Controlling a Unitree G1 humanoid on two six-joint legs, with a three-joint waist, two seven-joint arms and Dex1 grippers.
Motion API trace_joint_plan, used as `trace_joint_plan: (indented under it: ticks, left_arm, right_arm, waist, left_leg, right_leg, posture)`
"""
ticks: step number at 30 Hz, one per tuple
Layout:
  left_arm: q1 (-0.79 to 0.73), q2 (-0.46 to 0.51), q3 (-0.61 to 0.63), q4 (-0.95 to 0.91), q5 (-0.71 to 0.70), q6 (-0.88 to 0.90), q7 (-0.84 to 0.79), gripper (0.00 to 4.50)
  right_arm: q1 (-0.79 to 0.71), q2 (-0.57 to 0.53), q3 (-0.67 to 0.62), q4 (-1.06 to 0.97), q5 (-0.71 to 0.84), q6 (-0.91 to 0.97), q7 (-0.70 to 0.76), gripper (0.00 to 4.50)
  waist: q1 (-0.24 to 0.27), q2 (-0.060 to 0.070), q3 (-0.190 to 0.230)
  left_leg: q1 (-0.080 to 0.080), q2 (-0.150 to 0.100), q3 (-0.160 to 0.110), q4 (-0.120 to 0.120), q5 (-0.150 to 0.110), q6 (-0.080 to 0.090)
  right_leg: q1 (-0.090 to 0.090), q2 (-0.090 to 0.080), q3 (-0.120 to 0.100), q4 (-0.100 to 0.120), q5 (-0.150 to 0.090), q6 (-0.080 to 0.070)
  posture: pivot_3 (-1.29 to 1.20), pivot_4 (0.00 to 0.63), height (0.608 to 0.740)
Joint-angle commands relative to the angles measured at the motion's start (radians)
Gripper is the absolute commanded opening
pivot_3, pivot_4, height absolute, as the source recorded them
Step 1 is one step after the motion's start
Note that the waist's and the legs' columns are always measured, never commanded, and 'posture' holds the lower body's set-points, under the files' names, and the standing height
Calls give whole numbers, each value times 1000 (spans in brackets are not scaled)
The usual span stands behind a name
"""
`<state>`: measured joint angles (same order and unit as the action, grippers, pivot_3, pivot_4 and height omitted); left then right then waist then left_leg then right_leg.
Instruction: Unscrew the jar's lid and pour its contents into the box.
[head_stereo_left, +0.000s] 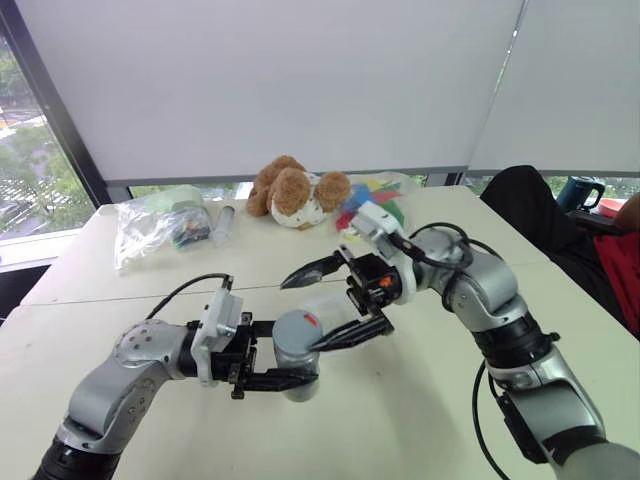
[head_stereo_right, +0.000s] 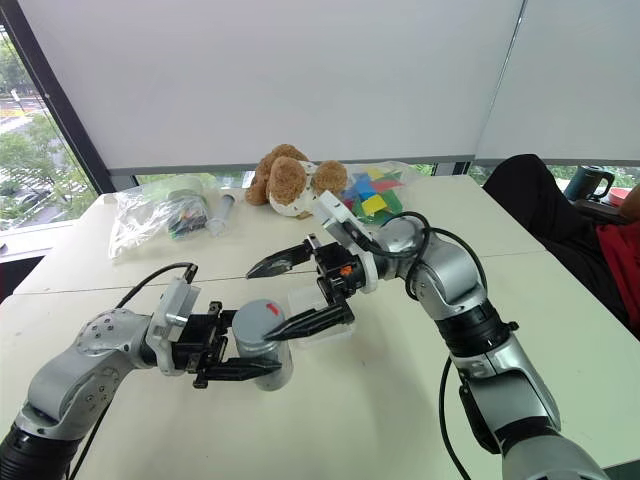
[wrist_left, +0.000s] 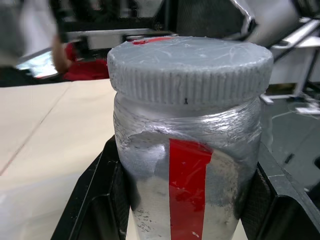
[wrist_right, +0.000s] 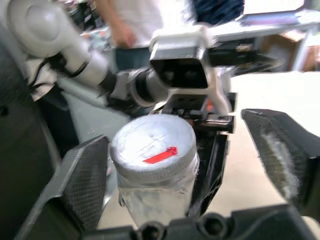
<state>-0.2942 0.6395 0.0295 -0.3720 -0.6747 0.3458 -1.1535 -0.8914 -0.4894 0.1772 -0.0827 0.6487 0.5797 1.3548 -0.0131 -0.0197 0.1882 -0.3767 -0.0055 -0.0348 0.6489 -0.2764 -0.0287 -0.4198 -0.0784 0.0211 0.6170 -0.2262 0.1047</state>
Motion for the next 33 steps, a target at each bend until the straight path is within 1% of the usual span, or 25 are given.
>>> trace_joint_plan:
  ticks: [1,6,12,24,33]
  left_arm:
    - [1,-6,36,28,33,-23,51,2096]
    - [-17,-29,17,55,66,-32,87,2096]
    - [-33,-54,-4,52,77,-23,111,2096]
    - [-3,-49,-3,32,84,-29,124,2096]
    - [2,-57,-13,28,89,-35,121,2096]
  right_arm:
    - [36,-15,-52,-92,9,45,-107,4452]
    - [93,37,-26,-182,-12,88,-260,4452]
    - [95,87,13,-157,-79,71,-349,4452]
    - [74,111,15,-139,-91,70,-364,4452]
    - [36,136,24,-87,-113,57,-370,4452]
  waist:
    - [-1,0,0]
    - [-5,0,0]
    - [-2,0,0]
    - [-4,0,0]
    - [-4,0,0]
  left_leg:
    - [0,0,0,0,0,0]
    - [0,0,0,0,0,0]
    - [0,0,1,0,0,0]
    - [-1,0,0,0,0,0]
    - [-1,0,1,0,0,0]
  right_leg:
    - [0,0,0,0,0,0]
    - [-1,0,0,1,0,0]
    - [-2,0,0,2,0,0]
    - [-2,0,0,2,0,0]
    - [-2,0,0,2,0,0]
  posture:
    - [0,150,740]
    - [0,150,740]
    - [0,150,740]
    - [0,150,740]
    - [0,150,740]
